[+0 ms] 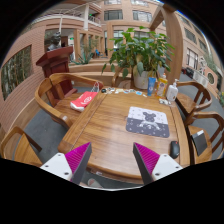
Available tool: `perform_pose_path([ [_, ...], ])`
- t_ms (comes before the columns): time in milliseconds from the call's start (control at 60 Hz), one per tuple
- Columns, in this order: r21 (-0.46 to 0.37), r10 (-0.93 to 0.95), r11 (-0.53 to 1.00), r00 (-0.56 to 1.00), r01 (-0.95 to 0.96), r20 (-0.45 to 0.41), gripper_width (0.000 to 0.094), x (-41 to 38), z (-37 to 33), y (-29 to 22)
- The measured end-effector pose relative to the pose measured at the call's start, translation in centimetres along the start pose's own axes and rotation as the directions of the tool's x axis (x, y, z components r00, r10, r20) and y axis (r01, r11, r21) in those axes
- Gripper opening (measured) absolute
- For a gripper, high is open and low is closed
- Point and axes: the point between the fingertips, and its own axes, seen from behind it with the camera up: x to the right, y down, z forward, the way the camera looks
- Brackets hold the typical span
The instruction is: Arrange mouse
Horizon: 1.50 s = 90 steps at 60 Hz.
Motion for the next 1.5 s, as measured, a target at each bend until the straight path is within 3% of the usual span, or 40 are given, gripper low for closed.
perform_pose_path([
  [283,-0.067,0.077,0.995,0.996,-0.08,-0.039,0.0854,4.5,1.7,7.0],
  [400,-0.1,0.115,0.987,0.988,-0.125,-0.101,0.0855,8.6,2.3,11.1],
  [600,-0.063,0.153,0.983,0.961,-0.171,-0.232,0.0858,17.9,3.9,14.3],
  [917,0.061,0.187,0.982,0.923,-0.177,-0.337,0.0843,30.1,10.9,11.1],
  [1000,0.07,0.195,0.981,0.928,-0.182,-0.316,0.0769,31.1,12.4,10.3],
  [1133,0.099,0.231,0.972,0.926,-0.211,-0.3,0.0466,32.1,13.6,9.6],
  [1317,0.127,0.235,0.971,0.918,-0.205,-0.318,0.0363,32.2,13.7,9.4],
  [1500,0.134,0.272,0.961,0.898,-0.24,-0.346,0.034,32.8,13.2,8.5],
])
